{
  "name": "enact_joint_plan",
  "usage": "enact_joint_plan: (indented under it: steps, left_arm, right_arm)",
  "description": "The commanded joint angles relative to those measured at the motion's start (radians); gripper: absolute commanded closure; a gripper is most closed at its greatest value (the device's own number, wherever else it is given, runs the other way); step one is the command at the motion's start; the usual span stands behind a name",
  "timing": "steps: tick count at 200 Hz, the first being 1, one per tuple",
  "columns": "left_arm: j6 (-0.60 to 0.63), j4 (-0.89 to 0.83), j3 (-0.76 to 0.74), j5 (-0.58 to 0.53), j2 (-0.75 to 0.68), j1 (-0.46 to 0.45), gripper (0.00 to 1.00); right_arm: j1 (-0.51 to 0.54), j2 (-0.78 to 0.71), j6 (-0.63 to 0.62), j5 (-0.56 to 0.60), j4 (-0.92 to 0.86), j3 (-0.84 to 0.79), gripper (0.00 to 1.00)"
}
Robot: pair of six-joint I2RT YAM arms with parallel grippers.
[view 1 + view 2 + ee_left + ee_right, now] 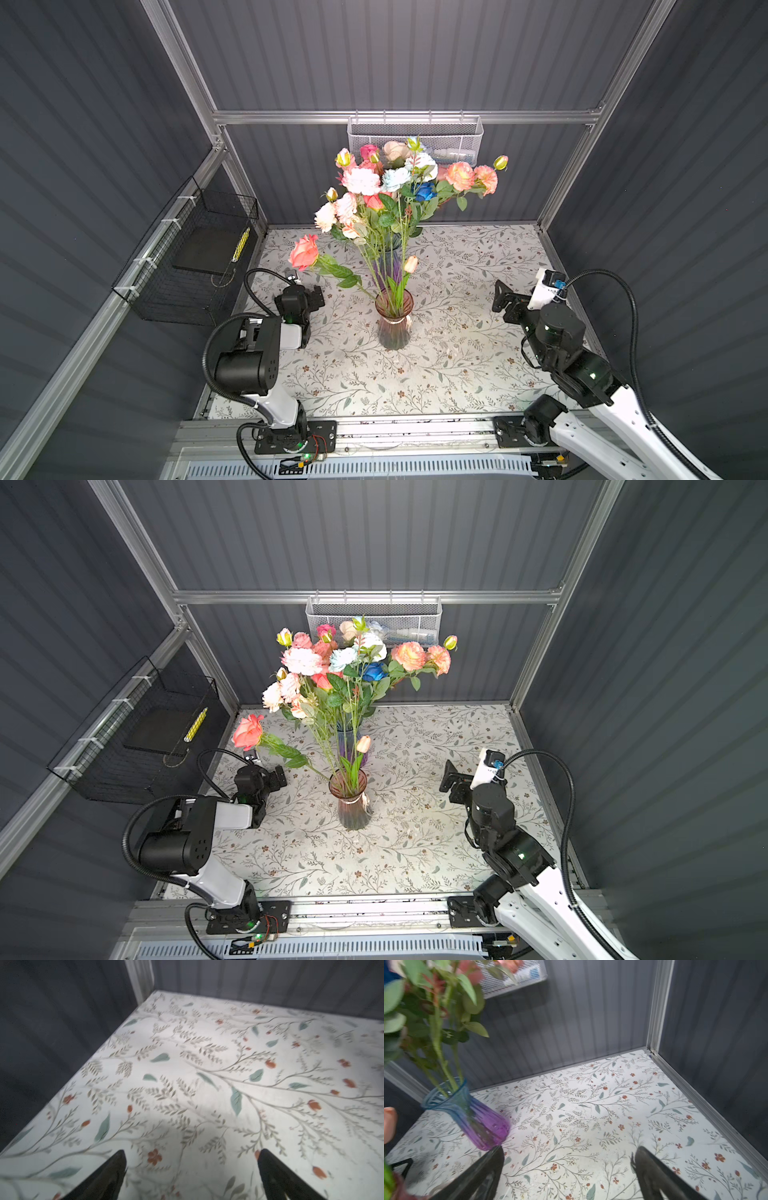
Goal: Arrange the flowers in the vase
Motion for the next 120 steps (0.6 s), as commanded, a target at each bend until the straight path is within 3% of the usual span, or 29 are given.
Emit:
enact_joint_plan:
  steps: [1,9,20,35,80,120]
  left_arm:
    - [0.045,0.102,-0.048,0.052,0.017,-0.007,0.0]
    - [0.051,0.188,-0.06,0.045,0.042,-0.008,0.0]
    - [0.039,0.1,-0.045,0.033,0.015,-0.008,0.0]
    - [0.055,0.138,-0.041,-0.021,0.035,-0.031,0.0]
    - [0.054,0.116,-0.036,-0.023,0.032,-0.034,0.0]
    - [0.052,0.118,-0.036,-0.02,0.034,-0.034,0.0]
  right_arm:
    - [-0.087,0.061,-0.005,-0.116,0.095,-0.038,0.01]
    - [-0.124,0.093,-0.031,-0.143,0.141,-0.055,0.01]
    - [-0.173,0.137,-0.063,-0.178,0.205,-0.079,0.01]
    - [-0.253,0.196,-0.085,-0.21,0.276,-0.103,0.01]
    - [-0.469,0.359,-0.173,-0.253,0.539,-0.204,0.01]
    - [-0.582,0.577,-0.257,-0.386,0.776,-0.266,0.01]
